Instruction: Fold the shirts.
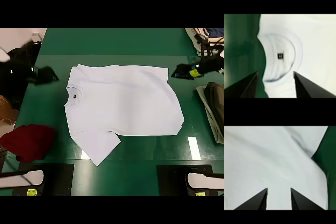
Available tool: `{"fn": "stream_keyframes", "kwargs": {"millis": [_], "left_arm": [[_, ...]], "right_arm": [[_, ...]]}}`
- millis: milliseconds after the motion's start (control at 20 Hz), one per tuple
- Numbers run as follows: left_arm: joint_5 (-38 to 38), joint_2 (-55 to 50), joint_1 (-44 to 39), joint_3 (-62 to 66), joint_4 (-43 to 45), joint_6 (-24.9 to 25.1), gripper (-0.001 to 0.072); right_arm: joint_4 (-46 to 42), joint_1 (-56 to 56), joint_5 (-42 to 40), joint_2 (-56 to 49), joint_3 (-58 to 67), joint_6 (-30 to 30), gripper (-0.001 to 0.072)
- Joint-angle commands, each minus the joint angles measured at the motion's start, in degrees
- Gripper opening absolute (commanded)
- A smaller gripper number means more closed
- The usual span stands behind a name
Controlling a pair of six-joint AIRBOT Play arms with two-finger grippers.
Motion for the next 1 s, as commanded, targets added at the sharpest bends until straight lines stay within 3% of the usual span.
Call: {"fn": "stream_keyframes", "kwargs": {"millis": [0,250,400,700,850,900,950], "left_arm": [[-0.2,12.4,-1.6,-21.5,0.0,-3.3,0.0528],[2.1,23.4,-8.7,-43.2,-0.3,-7.5,0.0528],[3.5,24.0,-11.0,-47.8,-2.2,-9.5,0.0529],[9.6,24.0,-11.0,-50.2,-9.2,-9.1,0.0526],[13.4,24.0,-11.0,-50.0,-9.2,-9.0,0.0122],[14.0,24.0,-11.0,-49.3,-9.1,-8.9,0.0024],[14.1,24.0,-11.0,-48.0,-9.0,-8.0,0.0024]], "right_arm": [[-0.2,-2.0,1.2,8.9,-10.3,-1.1,0.0337],[-0.2,-5.9,-0.2,16.9,-16.7,-1.1,0.0337],[-0.2,-8.1,0.2,19.6,-17.5,-2.0,0.0337],[-0.2,-11.8,1.9,22.9,-17.5,-2.1,0.0337],[-0.3,-14.8,7.5,23.1,-18.9,-3.4,0.0337],[-0.3,-16.3,9.2,23.2,-21.0,-3.6,0.0337],[-0.5,-18.2,9.9,23.8,-24.1,-3.6,0.0337]]}}
